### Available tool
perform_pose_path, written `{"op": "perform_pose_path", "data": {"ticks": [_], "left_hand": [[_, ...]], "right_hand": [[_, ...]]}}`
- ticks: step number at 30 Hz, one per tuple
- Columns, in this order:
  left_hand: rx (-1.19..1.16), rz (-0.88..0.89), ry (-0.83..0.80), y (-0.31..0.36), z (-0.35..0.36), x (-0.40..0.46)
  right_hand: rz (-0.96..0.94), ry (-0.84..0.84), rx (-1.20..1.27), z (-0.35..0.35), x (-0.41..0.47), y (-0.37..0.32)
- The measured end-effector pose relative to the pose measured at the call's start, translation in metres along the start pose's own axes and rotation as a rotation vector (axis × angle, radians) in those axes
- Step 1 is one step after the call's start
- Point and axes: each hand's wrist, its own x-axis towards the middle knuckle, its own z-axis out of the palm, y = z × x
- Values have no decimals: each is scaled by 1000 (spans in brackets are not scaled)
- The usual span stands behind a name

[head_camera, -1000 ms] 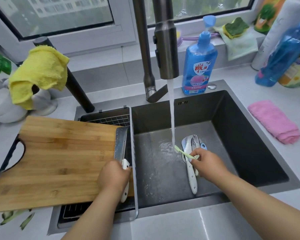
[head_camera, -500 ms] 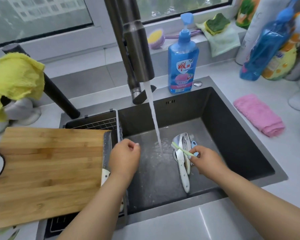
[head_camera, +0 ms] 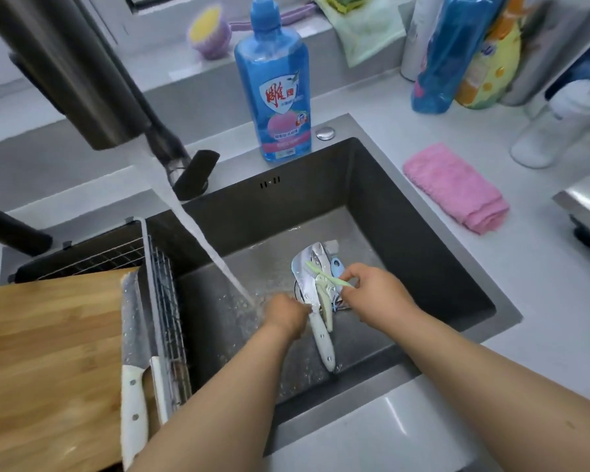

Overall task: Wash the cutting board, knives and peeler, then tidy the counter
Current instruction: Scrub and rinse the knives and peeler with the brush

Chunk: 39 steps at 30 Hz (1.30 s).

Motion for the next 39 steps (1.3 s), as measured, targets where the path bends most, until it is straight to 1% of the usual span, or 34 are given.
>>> {"op": "perform_pose_path", "data": {"ticks": [7,13,18,23,29,35,39], "left_hand": [[65,-90,22,5,29,12],[46,-135,-9,3,39,23],[-31,-177,-27,11,38,21],[25,-176,-16,6,37,23],[119,-175,39,-2,23,20],[65,-180,68,-22,-1,13],[-61,-161,129,-38,-18,0]], "right_hand": [[27,-1,15,-4,9,13],[30,2,37,-3,14,18],[28,-3,46,-2,15,19],[21,-1,44,-3,13,17],[32,4,55,-1,12,18],[22,-18,64,0,12,17],[32,-16,65,0,12,16]]}}
